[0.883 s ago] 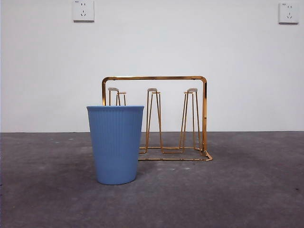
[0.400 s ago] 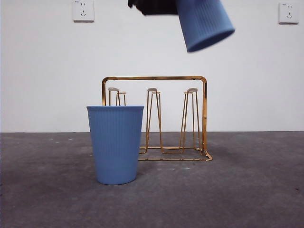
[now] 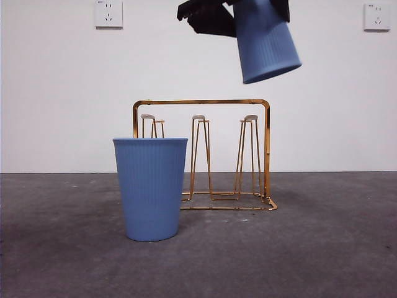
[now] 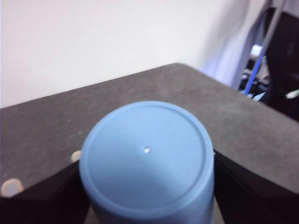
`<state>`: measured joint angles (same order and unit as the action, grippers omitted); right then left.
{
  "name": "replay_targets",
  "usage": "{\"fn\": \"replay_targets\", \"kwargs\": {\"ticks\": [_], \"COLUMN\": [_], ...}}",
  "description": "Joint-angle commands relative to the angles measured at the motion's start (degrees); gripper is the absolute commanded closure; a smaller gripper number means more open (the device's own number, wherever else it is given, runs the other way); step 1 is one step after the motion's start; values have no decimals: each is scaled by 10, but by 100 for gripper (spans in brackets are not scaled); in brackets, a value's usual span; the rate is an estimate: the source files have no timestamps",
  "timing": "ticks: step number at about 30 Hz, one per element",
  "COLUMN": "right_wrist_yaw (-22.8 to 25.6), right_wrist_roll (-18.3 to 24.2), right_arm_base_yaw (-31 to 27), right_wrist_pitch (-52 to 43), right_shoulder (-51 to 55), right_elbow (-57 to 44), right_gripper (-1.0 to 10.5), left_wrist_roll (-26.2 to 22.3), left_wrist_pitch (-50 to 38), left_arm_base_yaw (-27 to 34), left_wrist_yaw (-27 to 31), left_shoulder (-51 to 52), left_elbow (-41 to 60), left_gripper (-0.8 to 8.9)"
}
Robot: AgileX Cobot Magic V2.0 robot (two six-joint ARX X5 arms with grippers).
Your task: Pick up cup 1,put cup 1 in the cup rack,pick up cup 2,put cup 2 in the cup rack
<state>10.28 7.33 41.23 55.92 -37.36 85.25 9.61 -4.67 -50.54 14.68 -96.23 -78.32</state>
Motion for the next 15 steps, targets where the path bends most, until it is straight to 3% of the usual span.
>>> {"fn": "replay_targets", "kwargs": {"ticks": [1, 15], "right_wrist_yaw": [0, 0], "right_wrist_roll": [3, 4], "right_arm_base_yaw": [0, 0], "right_wrist_pitch": [-2, 0], "right_shoulder": [1, 1], "right_elbow": [-2, -2], "right_gripper": [695, 695], "left_wrist_roll": [-9, -22], "left_wrist_pitch": [-5, 7], "left_arm_base_yaw": [-1, 5], "left_wrist_yaw": [7, 35], "left_shoulder": [-8, -49], "left_elbow": [-1, -1], "left_gripper": [821, 821]}}
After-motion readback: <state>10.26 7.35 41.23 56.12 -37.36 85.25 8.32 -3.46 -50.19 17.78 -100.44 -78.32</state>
